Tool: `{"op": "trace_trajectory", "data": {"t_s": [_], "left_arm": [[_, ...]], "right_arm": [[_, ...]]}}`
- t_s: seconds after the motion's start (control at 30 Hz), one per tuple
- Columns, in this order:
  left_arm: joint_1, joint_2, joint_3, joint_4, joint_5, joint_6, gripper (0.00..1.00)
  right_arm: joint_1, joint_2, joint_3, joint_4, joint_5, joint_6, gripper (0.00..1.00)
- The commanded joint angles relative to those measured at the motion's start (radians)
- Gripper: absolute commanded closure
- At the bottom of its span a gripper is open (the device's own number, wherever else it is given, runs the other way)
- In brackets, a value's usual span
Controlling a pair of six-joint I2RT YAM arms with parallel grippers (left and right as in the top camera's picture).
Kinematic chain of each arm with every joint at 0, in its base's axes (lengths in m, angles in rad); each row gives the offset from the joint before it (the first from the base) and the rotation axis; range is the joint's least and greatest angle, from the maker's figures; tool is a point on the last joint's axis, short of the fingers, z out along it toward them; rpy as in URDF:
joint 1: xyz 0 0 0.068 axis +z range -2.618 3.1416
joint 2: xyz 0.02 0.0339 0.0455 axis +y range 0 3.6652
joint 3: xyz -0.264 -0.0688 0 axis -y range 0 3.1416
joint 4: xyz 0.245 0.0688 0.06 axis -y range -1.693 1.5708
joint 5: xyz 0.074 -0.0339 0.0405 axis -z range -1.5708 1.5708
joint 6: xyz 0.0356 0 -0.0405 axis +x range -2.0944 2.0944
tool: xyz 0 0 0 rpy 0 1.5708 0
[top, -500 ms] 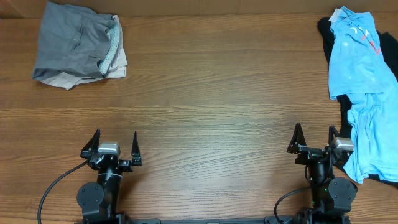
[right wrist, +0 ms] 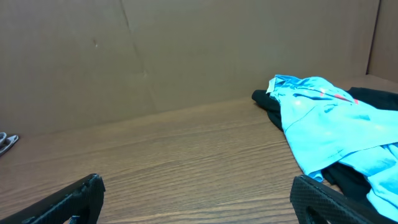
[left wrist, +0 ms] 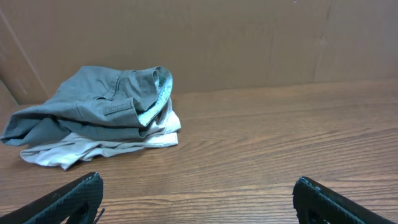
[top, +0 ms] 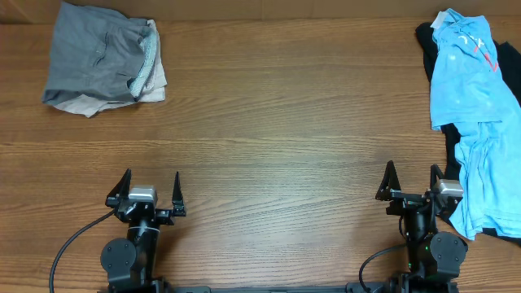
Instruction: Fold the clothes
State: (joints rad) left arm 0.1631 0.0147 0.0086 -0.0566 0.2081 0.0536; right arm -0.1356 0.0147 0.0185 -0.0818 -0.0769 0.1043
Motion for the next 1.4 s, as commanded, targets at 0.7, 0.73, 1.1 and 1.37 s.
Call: {"op": "trace_trajectory", "data": {"t_s": [0.7,0.73,1.1,1.37], "left_arm": [[-0.006,-0.01,-0.004,0.001,-0.008,-0.009,0.0],[-0.006,-0.01,-0.004,0.001,-0.008,-0.009,0.0],[-0.006,-0.01,-0.004,0.001,-0.008,-0.009,0.0],[-0.006,-0.01,-0.004,0.011,-0.009,0.018,0.0]], "right_arm": [[0.005,-0.012,-0.011,0.004,0.008,0.0,0.0],[0.005,-0.012,-0.011,0.004,0.008,0.0,0.0],[0.005,-0.012,-0.011,0.005,0.009,0.0,0.0],[0.005,-0.012,-0.01,0.0,0.047,0.0,0.0]]}}
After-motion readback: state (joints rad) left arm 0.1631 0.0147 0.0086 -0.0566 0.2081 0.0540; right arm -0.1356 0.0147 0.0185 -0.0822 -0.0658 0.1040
